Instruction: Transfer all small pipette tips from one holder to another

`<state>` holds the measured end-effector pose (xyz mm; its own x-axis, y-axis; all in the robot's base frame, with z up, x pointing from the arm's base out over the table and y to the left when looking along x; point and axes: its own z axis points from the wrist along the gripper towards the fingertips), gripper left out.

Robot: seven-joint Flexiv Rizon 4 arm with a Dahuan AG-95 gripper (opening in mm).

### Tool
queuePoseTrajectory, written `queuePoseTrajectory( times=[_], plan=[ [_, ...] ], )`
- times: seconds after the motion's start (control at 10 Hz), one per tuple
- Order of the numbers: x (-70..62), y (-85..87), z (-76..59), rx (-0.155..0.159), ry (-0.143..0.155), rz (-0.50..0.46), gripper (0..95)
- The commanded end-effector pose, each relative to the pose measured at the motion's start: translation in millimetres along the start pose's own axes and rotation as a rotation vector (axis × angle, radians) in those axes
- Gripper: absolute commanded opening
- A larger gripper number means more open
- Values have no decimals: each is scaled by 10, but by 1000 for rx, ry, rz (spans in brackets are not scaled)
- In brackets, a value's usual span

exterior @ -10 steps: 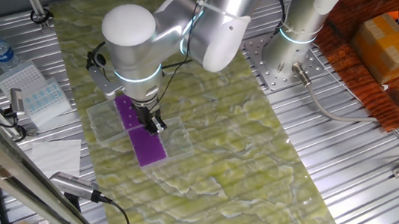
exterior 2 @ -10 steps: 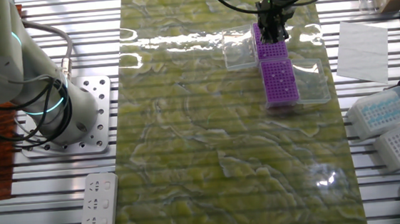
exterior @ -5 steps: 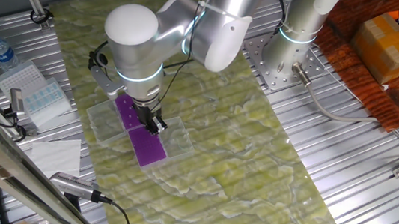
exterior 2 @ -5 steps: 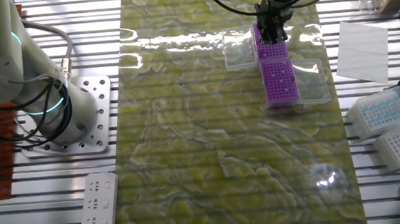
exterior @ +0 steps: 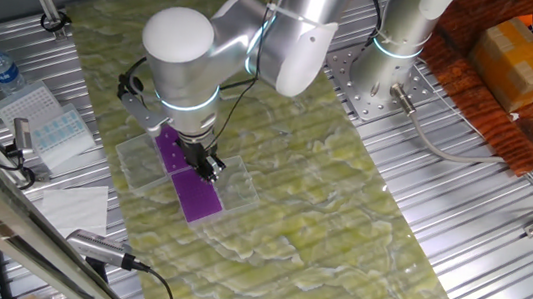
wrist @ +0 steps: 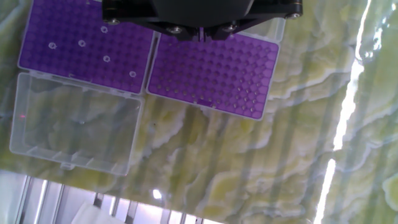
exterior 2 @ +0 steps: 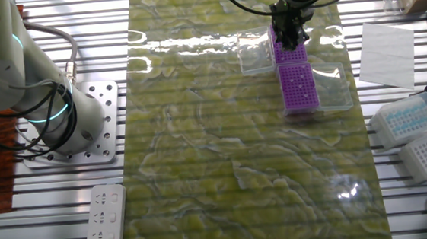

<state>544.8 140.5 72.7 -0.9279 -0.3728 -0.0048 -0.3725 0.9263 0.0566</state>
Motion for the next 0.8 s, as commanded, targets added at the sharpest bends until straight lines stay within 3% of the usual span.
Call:
queuePoseTrajectory(
  times=[0.1,0.2,0.3,0.8],
  plan=[
    [7,-91,-24,41,19,-88,190],
    [49,-347,-107,45,26,-197,190],
    [85,-488,-150,44,30,-230,190],
    [190,-856,-86,43,14,-292,190]
  ],
)
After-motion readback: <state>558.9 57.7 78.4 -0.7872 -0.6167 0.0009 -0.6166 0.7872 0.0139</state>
